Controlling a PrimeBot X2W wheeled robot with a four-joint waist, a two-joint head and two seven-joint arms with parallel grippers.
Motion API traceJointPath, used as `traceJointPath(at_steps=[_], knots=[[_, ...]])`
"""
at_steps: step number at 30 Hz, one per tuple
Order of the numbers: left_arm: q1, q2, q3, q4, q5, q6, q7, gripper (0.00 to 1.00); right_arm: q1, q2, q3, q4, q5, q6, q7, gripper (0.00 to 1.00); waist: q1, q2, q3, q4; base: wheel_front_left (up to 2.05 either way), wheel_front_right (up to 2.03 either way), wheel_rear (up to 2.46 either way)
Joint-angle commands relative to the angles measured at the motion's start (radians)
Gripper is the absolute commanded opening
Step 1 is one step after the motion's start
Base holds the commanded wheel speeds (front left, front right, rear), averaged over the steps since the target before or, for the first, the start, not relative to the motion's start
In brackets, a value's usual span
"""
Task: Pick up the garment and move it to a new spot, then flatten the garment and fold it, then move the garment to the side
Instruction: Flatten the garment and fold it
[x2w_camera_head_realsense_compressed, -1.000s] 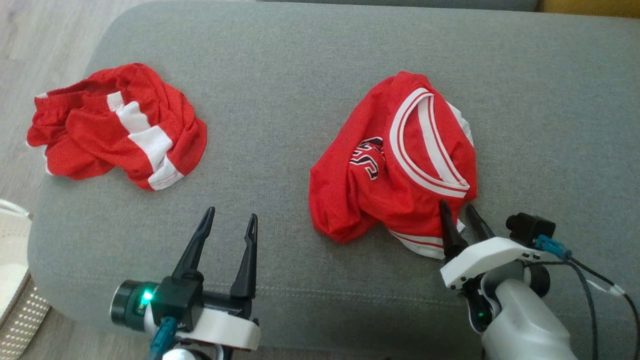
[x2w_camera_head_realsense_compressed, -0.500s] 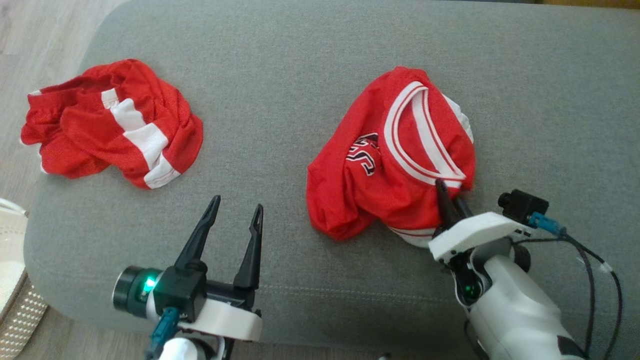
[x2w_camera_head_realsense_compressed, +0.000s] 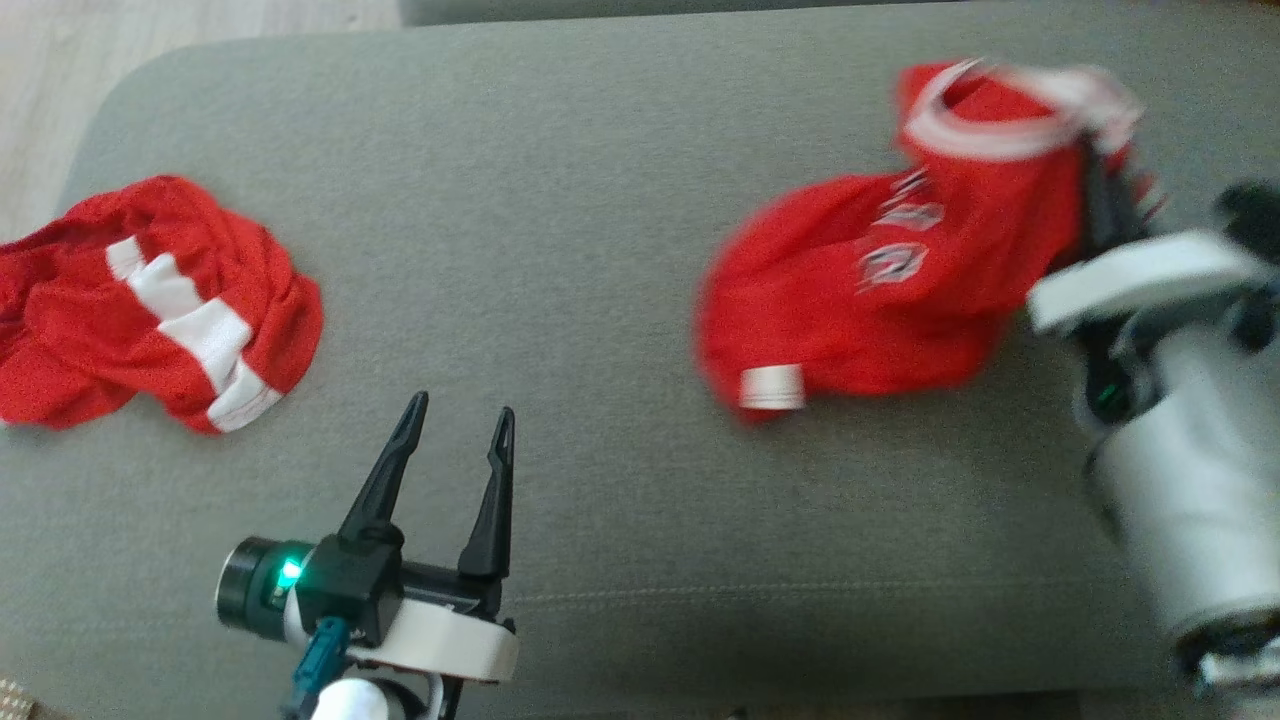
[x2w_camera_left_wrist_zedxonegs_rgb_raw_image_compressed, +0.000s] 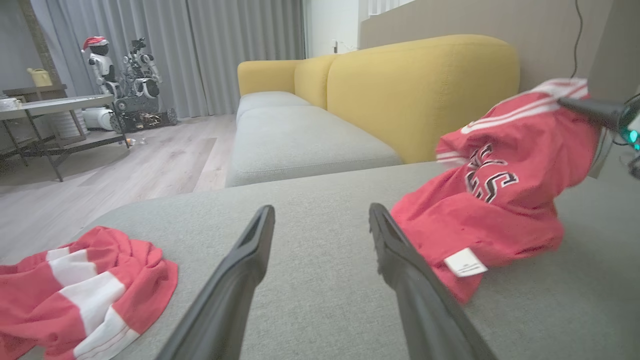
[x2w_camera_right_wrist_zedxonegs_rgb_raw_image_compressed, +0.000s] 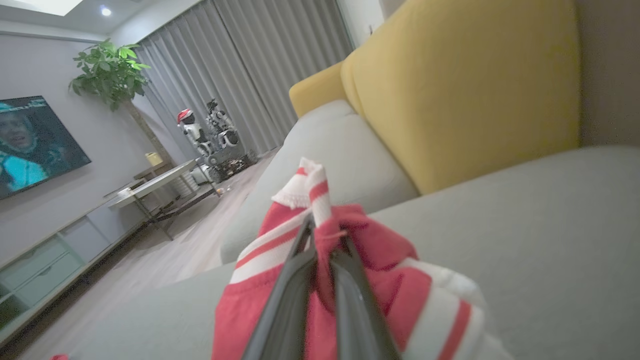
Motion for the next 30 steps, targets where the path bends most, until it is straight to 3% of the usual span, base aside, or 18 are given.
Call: traceJointPath(at_steps=[1, 5, 8, 11, 18, 19, 20, 21, 22, 30], knots=[[-0.027, -0.006, 0.028, -0.039, -0.012, 0.01, -0.005, 1.0, -0.073, -0.018, -0.01, -0.068, -0.059, 0.008, -0.012, 0.0, 0.0, 0.0, -0.013, -0.027, 0.0, 0.0, 0.0], [-0.029, -0.007, 0.021, -0.038, -0.018, 0.017, -0.005, 1.0, -0.133, -0.016, -0.04, -0.143, -0.148, 0.008, -0.012, 0.0, 0.0, 0.0, -0.021, -0.042, 0.0, 0.0, 0.0], [-0.028, -0.007, 0.015, -0.034, -0.021, 0.018, -0.005, 1.0, -0.133, 0.029, 0.009, -0.167, -0.186, 0.008, -0.006, 0.0, 0.0, 0.0, -0.027, -0.043, 0.0, 0.0, 0.0], [-0.031, -0.007, 0.008, -0.031, -0.025, 0.014, -0.005, 1.0, -0.095, 0.08, 0.106, -0.172, -0.197, 0.008, 0.044, 0.0, 0.0, 0.0, -0.025, -0.031, 0.0, 0.0, 0.0], [-0.046, -0.008, -0.002, -0.021, -0.039, 0.006, -0.005, 1.0, 0.065, 0.159, 0.395, -0.162, -0.051, 0.008, 0.209, 0.0, 0.0, 0.0, -0.014, 0.021, 0.0, 0.0, 0.0], [-0.047, -0.008, -0.002, -0.02, -0.041, 0.006, -0.005, 1.0, 0.079, 0.163, 0.425, -0.165, -0.031, 0.008, 0.213, 0.24, 0.0, 0.0, -0.013, 0.027, 0.0, 0.0, 0.0], [-0.048, -0.008, -0.003, -0.019, -0.042, 0.005, -0.005, 1.0, 0.091, 0.167, 0.452, -0.167, -0.014, 0.008, 0.214, 0.8, 0.0, 0.0, -0.011, 0.032, 0.0, 0.0, 0.0], [-0.048, -0.008, -0.003, -0.019, -0.042, 0.005, -0.005, 1.0, 0.091, 0.167, 0.452, -0.167, -0.014, 0.008, 0.214, 0.8, 0.0, 0.0, -0.011, 0.032, 0.0, 0.0, 0.0], [-0.049, -0.008, -0.003, -0.018, -0.043, 0.004, -0.005, 1.0, 0.102, 0.17, 0.475, -0.17, 0.003, 0.008, 0.212, 1.0, 0.0, 0.0, -0.009, 0.036, 0.0, 0.0, 0.0], [-0.086, -0.008, -0.032, -0.003, -0.049, -0.018, -0.005, 1.0, 0.201, 0.175, 0.582, -0.189, 0.079, 0.008, 0.218, 1.0, 0.0, 0.0, 0.007, 0.023, 0.0, 0.0, 0.0]])
